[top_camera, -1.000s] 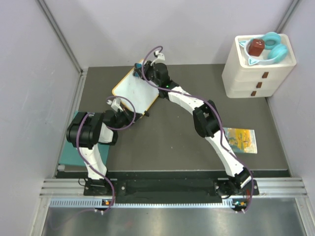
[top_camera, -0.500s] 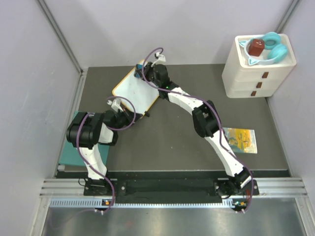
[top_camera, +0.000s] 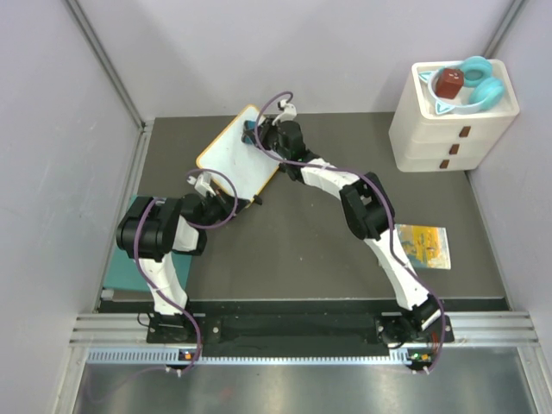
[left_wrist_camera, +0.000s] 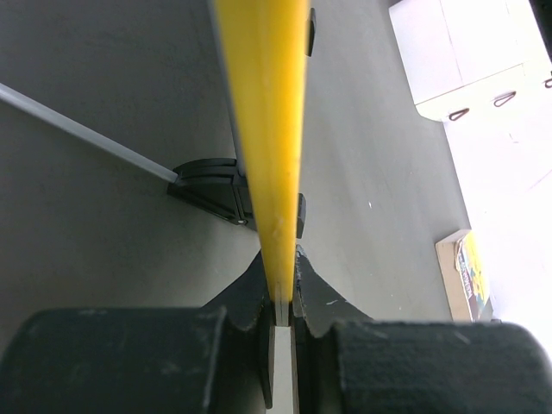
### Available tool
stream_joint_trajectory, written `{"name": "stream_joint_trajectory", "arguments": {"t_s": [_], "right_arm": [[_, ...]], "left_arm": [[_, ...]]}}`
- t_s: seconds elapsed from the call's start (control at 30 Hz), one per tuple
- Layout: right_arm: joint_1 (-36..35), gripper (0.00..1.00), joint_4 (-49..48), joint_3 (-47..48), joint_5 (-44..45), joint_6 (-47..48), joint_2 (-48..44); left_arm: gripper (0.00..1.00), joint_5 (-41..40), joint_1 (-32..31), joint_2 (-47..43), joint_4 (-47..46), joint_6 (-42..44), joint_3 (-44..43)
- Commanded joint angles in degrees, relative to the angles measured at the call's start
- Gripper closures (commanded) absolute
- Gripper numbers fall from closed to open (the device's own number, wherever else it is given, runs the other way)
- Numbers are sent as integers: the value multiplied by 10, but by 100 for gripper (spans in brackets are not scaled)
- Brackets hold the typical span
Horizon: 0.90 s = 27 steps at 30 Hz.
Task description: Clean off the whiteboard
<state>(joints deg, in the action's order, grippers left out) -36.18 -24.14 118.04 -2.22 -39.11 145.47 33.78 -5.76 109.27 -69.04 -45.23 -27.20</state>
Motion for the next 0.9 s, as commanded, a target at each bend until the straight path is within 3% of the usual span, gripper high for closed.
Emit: {"name": "stream_joint_trajectory", "arguments": {"t_s": [0.0, 0.27, 0.37, 0.57, 0.87], "right_arm": [[-10, 100, 42, -49, -61, 16, -18], [-20, 100, 14, -104, -62, 31, -61], [-20, 100, 27, -73, -36, 40, -55], [-19, 100, 83, 80, -16, 45, -3], [-13, 100, 89, 129, 35, 54, 31]], "left_arm": [[100, 94, -24, 14, 55, 25, 18], [100, 94, -27, 15, 58, 27, 15], [100, 92, -28, 13, 61, 29, 16], [100, 92, -29, 12, 64, 30, 15], [100, 91, -29, 9, 63, 31, 16]]}}
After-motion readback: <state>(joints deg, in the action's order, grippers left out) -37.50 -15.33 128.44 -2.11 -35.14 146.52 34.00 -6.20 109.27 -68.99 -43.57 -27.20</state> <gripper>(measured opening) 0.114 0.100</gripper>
